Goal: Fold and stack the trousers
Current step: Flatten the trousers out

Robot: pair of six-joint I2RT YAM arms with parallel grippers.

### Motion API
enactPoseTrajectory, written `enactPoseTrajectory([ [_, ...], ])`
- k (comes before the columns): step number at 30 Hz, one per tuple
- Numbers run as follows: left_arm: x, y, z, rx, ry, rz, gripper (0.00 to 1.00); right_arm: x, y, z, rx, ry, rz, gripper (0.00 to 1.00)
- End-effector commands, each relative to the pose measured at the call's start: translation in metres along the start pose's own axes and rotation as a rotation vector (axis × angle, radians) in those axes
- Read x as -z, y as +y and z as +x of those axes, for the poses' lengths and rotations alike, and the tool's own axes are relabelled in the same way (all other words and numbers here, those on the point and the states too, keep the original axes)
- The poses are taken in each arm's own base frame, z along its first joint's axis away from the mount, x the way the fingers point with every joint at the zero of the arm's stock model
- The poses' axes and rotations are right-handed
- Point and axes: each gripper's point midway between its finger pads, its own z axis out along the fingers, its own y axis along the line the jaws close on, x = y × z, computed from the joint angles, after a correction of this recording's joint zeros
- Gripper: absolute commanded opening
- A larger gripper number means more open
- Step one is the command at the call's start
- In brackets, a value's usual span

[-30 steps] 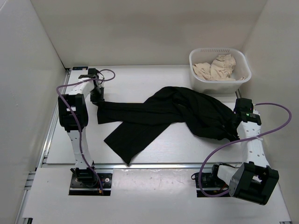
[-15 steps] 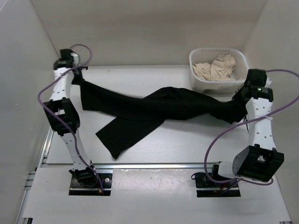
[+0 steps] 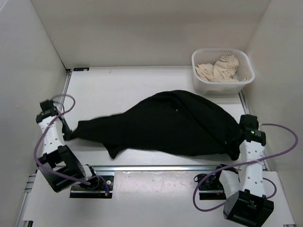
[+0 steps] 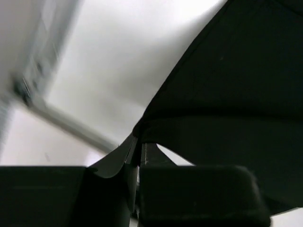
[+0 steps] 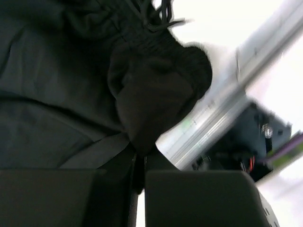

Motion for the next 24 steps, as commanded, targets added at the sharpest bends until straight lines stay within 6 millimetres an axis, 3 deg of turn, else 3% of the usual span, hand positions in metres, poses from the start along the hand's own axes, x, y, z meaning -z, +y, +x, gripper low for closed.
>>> enactPoseTrajectory([
  [1,-0.017,0.030,0.069,0.047,0.170,-0.111,0.18,-0.004,-0.013,0.023,-0.117,0.031,0.025,0.00],
  [4,-0.025,0.054,0.103,0.136,0.236,-0.180,0.18,-0.004,-0.027,0.018,-0.134,-0.013,0.094,0.00],
  [6,-0.028,0.069,0.112,0.193,0.244,-0.229,0.18,-0.002,-0.033,0.015,-0.122,-0.031,0.121,0.00],
  [12,-0.028,0.086,0.124,0.284,0.270,-0.262,0.18,0.001,-0.041,0.005,-0.092,-0.060,0.170,0.00],
  [14,-0.030,0.086,0.130,0.279,0.295,-0.269,0.22,-0.003,-0.046,0.010,-0.087,-0.050,0.190,0.00],
  [15,-0.030,0.086,0.138,0.273,0.322,-0.281,0.28,-0.003,-0.046,0.010,-0.086,-0.050,0.190,0.00],
  [16,-0.029,0.087,0.139,0.272,0.324,-0.290,0.53,-0.003,-0.047,0.009,-0.086,-0.057,0.198,0.08],
  [17,-0.028,0.087,0.146,0.267,0.348,-0.295,0.71,-0.003,-0.047,0.009,-0.086,-0.057,0.198,0.27],
  [19,-0.026,0.087,0.138,0.271,0.331,-0.287,0.89,0.002,-0.046,0.000,-0.092,-0.090,0.198,0.75],
  [21,-0.017,0.087,0.102,0.290,0.248,-0.237,1.00,0.016,-0.042,-0.018,-0.084,-0.150,0.182,0.82],
  [22,-0.013,0.086,0.086,0.296,0.217,-0.206,1.00,0.020,-0.041,-0.025,-0.060,-0.177,0.176,0.85],
  [23,0.001,0.076,0.050,0.279,0.134,-0.132,1.00,0.025,-0.039,-0.033,-0.054,-0.205,0.167,0.87],
  [24,0.009,0.069,0.032,0.265,0.087,-0.092,1.00,0.030,-0.036,-0.042,-0.047,-0.231,0.161,0.87],
])
